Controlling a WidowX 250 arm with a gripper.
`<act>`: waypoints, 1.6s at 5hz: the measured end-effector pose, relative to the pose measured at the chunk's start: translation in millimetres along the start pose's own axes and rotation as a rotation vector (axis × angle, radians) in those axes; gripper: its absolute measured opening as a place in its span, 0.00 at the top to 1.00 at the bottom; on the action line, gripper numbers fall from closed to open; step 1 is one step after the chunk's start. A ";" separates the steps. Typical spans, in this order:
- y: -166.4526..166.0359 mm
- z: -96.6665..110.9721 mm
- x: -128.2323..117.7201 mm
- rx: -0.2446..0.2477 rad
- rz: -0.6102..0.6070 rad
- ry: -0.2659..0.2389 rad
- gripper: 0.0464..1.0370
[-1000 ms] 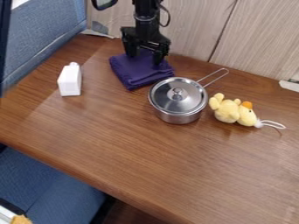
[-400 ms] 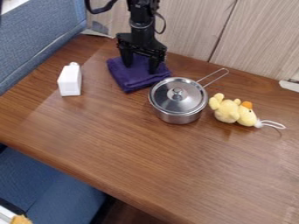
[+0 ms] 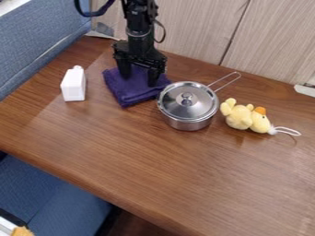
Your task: Move the purple cloth to the bottom of the table
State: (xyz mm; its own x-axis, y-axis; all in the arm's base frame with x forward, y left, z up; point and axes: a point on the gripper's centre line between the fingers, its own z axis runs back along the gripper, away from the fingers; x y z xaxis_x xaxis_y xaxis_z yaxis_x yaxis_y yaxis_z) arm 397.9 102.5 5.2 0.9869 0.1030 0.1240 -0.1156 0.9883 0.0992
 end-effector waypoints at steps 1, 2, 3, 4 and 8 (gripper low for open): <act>5.0 0.7 -22.0 -0.003 0.024 0.031 0.04; 10.3 3.3 -48.2 0.002 0.042 0.065 0.04; 13.4 6.6 -66.8 -0.006 0.049 0.083 0.04; 17.0 8.2 -91.1 -0.020 0.074 0.111 0.04; 15.2 15.2 -123.2 -0.086 0.075 0.136 0.04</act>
State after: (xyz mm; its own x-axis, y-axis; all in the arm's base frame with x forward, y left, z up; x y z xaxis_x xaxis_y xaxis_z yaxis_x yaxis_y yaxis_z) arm 272.9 103.1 6.4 0.9826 0.1857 -0.0077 -0.1856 0.9826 0.0088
